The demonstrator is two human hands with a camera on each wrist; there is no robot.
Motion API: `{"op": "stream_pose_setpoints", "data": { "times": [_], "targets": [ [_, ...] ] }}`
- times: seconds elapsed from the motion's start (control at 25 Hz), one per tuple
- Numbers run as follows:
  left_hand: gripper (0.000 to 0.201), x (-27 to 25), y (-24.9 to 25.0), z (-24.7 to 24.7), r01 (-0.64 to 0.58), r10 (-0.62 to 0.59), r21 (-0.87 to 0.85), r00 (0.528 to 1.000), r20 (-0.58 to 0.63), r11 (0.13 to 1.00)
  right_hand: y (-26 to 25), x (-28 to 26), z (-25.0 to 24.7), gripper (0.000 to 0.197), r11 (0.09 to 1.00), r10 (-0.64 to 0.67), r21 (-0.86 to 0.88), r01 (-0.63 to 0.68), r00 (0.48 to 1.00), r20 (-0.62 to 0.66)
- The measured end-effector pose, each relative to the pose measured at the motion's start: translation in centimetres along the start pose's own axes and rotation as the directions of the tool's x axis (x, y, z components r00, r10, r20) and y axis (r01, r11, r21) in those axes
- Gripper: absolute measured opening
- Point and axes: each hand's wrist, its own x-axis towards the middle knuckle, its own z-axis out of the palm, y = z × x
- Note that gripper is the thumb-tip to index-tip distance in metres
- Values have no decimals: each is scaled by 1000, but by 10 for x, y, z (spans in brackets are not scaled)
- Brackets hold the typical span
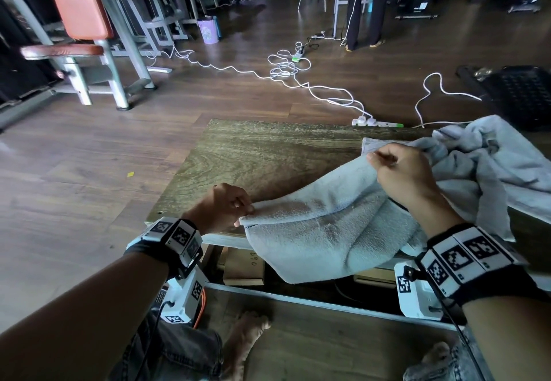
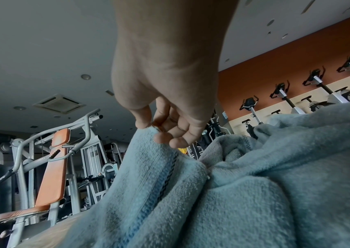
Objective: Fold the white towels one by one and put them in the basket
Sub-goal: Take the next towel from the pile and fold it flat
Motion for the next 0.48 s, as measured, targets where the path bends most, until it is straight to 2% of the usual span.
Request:
{"op": "stream_pose_setpoints", "data": {
  "times": [0.12, 0.2, 0.28, 0.36, 0.48],
  "targets": [
    [11, 0, 3, -4, 28, -28, -12, 999, -20, 1000, 0, -1, -2, 13, 1000, -13, 8, 13, 1000, -17],
    [12, -1, 7, -13, 11, -11, 4, 999, -44, 1000, 4, -2, -3, 11, 999, -24, 22, 25, 999, -34],
    [10, -1, 14, -32, -26, 28, 22, 997, -76, 999, 11, -1, -11, 7, 997, 20, 71, -14, 997, -73],
    [8, 6, 28, -64, -96, 99, 27, 984, -147, 995, 5, 3, -31, 11, 993, 59, 109, -45, 990, -131],
    [15, 19, 64, -113, -182, 178, 14, 942, -285, 983, -30, 20, -66, 11, 992, 21, 127, 3, 982, -188]
  ]
}}
